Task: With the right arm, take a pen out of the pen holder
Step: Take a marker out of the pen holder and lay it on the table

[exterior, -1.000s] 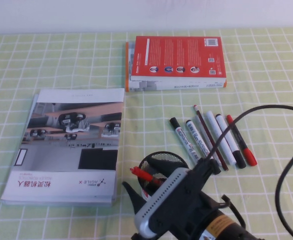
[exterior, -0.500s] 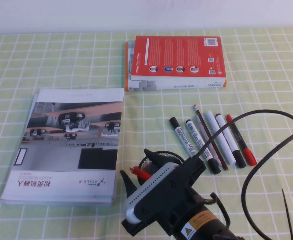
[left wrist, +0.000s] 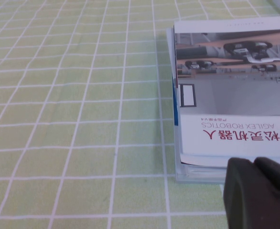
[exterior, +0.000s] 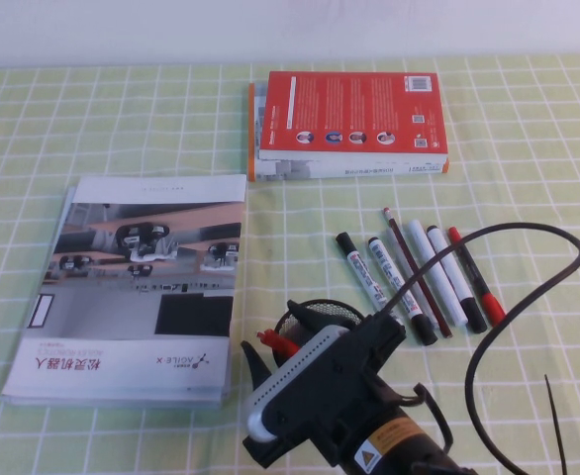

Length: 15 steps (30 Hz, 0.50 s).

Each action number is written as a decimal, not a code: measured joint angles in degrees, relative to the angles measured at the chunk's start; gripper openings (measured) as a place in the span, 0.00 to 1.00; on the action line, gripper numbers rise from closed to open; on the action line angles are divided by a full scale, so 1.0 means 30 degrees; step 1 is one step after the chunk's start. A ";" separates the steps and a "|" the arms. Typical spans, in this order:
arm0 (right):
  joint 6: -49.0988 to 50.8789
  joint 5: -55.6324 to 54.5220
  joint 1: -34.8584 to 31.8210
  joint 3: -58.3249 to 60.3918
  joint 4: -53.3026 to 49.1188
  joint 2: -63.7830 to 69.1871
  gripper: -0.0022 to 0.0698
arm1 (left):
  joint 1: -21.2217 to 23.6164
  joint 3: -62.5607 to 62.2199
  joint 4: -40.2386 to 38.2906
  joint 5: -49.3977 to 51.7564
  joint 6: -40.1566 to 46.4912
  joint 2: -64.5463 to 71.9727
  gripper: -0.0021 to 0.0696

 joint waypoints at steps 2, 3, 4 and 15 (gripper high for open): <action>0.0000 0.0145 -0.0071 -0.0134 0.0000 0.0222 0.59 | 0.0000 0.0000 0.0000 0.0000 0.0000 0.0000 0.02; 0.0000 0.0145 -0.0107 -0.0253 0.0000 0.0311 0.59 | 0.0000 0.0000 0.0000 0.0000 0.0000 0.0000 0.02; 0.0000 0.0176 -0.0107 -0.0347 0.0000 0.0351 0.59 | 0.0000 0.0000 0.0000 0.0000 0.0000 0.0000 0.02; 0.0000 0.0341 -0.0437 -0.0575 0.0198 0.0864 0.54 | 0.0000 0.0000 0.0000 0.0000 0.0000 0.0000 0.02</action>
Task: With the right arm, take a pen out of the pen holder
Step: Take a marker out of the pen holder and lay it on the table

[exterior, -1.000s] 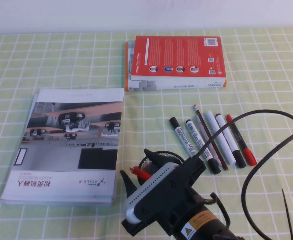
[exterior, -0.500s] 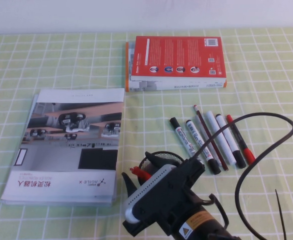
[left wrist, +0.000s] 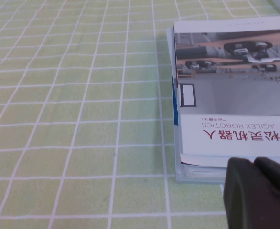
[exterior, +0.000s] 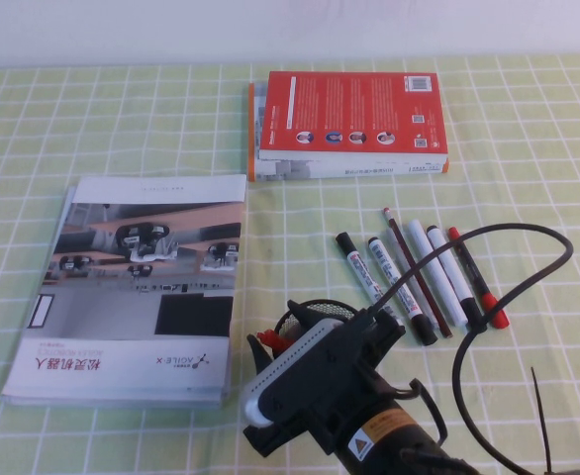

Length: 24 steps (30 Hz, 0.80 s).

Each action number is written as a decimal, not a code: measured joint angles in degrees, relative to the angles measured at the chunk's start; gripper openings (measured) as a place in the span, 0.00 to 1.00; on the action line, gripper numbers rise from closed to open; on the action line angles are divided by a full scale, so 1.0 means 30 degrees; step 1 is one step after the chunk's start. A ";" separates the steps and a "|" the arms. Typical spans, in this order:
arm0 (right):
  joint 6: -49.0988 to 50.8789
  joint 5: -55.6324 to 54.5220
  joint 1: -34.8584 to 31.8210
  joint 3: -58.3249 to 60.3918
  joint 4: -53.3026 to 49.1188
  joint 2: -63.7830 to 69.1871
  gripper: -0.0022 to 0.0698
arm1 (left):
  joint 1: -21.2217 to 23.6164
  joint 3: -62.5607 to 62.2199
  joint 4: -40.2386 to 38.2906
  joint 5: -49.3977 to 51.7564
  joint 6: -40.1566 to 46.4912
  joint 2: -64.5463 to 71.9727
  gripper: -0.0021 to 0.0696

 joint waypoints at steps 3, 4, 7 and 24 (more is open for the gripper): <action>0.0000 0.0029 -0.0119 0.0000 0.0047 0.0000 0.49 | 0.0000 0.0000 0.0000 0.0000 0.0000 0.0000 0.02; 0.0000 0.0029 -0.0119 0.0000 0.0047 0.0000 0.48 | 0.0000 0.0000 0.0000 0.0000 0.0000 0.0000 0.02; 0.0000 0.0074 -0.0119 0.0000 0.0047 0.0000 0.42 | 0.0000 0.0000 0.0000 0.0000 0.0000 0.0000 0.02; -0.0237 -0.0403 -0.0119 -0.0094 -0.0094 0.0000 0.10 | 0.0000 0.0000 0.0000 0.0000 0.0000 0.0000 0.02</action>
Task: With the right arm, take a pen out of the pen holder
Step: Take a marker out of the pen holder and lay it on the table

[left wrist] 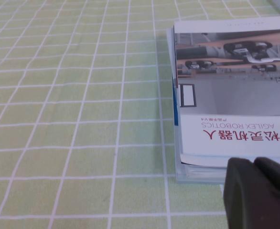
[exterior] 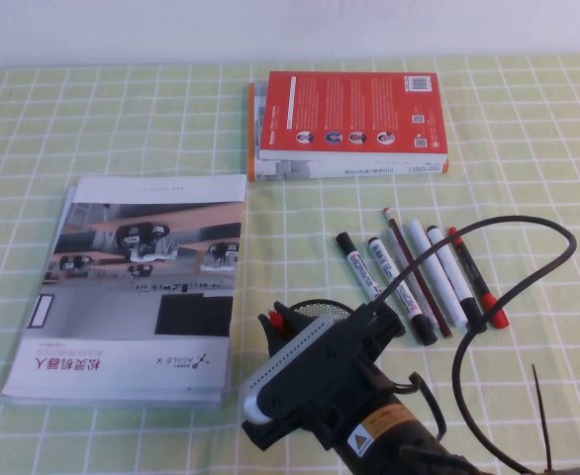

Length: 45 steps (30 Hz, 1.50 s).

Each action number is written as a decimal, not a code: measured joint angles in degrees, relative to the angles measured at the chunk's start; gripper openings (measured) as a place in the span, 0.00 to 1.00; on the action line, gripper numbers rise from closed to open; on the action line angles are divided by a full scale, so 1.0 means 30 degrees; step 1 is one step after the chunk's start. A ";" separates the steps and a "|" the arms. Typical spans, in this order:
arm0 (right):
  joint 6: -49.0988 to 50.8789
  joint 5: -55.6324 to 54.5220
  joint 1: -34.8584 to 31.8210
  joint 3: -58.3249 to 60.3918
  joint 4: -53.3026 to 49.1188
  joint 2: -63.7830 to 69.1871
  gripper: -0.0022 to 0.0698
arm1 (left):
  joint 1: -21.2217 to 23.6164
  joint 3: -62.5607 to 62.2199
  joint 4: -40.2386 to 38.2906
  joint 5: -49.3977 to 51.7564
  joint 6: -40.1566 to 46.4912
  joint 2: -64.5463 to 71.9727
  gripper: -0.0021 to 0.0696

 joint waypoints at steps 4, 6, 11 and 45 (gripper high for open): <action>0.0000 0.0036 0.0000 0.0000 -0.0032 -0.0035 0.10 | 0.0000 0.0000 0.0000 0.0000 0.0000 0.0000 0.02; 0.0000 0.0128 0.0000 0.0000 0.0002 -0.0163 0.10 | 0.0000 0.0000 0.0000 0.0000 0.0000 0.0000 0.02; 0.0000 0.0759 0.0000 0.0000 0.0063 -0.1022 0.10 | 0.0000 0.0000 0.0000 0.0000 0.0000 0.0000 0.02; 0.1444 2.3012 -1.2861 -0.4559 0.0281 -0.9302 0.10 | 0.0000 0.0000 0.0000 0.0000 0.0000 0.0000 0.02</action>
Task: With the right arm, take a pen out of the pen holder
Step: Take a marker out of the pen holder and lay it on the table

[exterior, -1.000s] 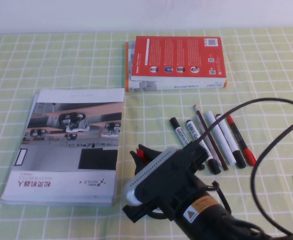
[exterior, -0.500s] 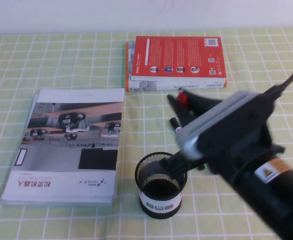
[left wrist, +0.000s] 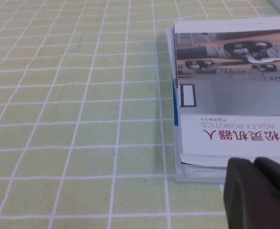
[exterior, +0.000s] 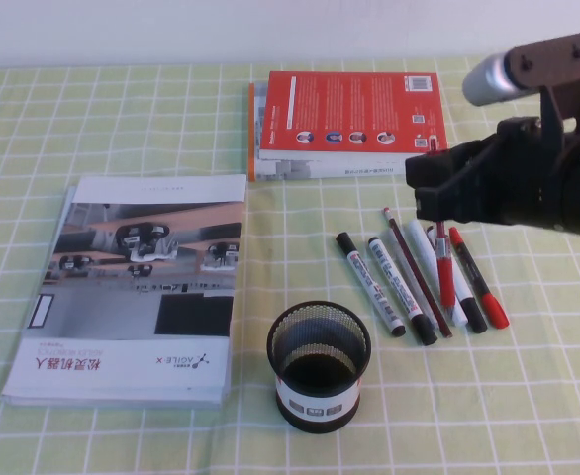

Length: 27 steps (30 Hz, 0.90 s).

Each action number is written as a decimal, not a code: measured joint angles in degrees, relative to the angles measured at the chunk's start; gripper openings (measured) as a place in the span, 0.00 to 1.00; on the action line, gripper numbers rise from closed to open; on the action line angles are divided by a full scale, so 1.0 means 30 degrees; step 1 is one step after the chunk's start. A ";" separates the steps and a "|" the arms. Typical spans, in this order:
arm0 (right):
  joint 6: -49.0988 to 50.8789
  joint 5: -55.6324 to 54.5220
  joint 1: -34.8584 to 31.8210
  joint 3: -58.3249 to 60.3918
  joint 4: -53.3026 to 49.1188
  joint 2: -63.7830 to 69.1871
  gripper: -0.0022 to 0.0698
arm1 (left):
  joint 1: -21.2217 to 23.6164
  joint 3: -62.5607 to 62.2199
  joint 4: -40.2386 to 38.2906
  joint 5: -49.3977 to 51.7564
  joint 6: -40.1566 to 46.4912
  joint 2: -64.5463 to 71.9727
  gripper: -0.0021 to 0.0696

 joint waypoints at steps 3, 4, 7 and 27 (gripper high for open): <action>0.0962 0.2806 -0.1170 -0.1510 -0.0677 0.1413 0.10 | 0.0000 0.0000 0.0000 0.0000 0.0000 0.0000 0.02; 0.1195 0.3400 -0.1282 -0.2020 -0.0811 0.1850 0.10 | 0.0000 0.0000 0.0000 0.0000 0.0000 0.0000 0.02; 0.2003 0.5020 -0.1370 -0.3419 -0.1334 0.3565 0.10 | 0.0000 0.0000 0.0000 0.0000 0.0000 0.0000 0.02; 0.4818 0.8267 -0.1144 -1.1947 -0.3605 1.4299 0.10 | 0.0000 0.0000 0.0000 0.0000 0.0000 0.0000 0.02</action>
